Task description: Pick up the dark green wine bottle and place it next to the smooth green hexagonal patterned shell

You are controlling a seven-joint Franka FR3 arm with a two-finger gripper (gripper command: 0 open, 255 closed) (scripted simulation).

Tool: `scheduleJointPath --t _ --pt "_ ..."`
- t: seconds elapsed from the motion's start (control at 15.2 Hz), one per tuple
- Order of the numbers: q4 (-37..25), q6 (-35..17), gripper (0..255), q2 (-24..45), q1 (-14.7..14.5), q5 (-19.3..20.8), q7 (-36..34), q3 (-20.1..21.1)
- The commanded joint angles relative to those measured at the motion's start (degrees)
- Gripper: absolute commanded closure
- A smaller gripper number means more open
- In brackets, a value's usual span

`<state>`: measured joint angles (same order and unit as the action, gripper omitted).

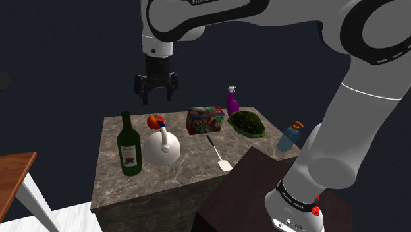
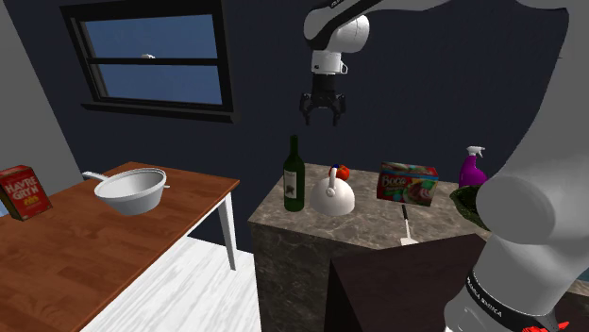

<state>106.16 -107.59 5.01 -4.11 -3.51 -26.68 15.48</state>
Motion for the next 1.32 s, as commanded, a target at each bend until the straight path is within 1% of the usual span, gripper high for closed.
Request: scheduleJointPath --t 0.0,0.26,0.46,0.53,0.99,1.25 --pt "-4.5 -0.15 0 4.84 -0.84 1.22 -1.82 0.46" --pt "-14.85 0.95 0 14.54 -3.13 3.71 -5.06 0.77" --pt "-24.22 2.84 0 22.34 -5.27 5.49 -7.08 0.63" --pt "-25.66 3.19 0 23.47 -5.62 5.71 -7.32 0.56" --pt "-20.94 -2.28 0 24.23 -5.69 5.92 -7.47 0.44" --pt "-20.94 -2.28 0 24.23 -5.69 5.92 -7.47 0.44"
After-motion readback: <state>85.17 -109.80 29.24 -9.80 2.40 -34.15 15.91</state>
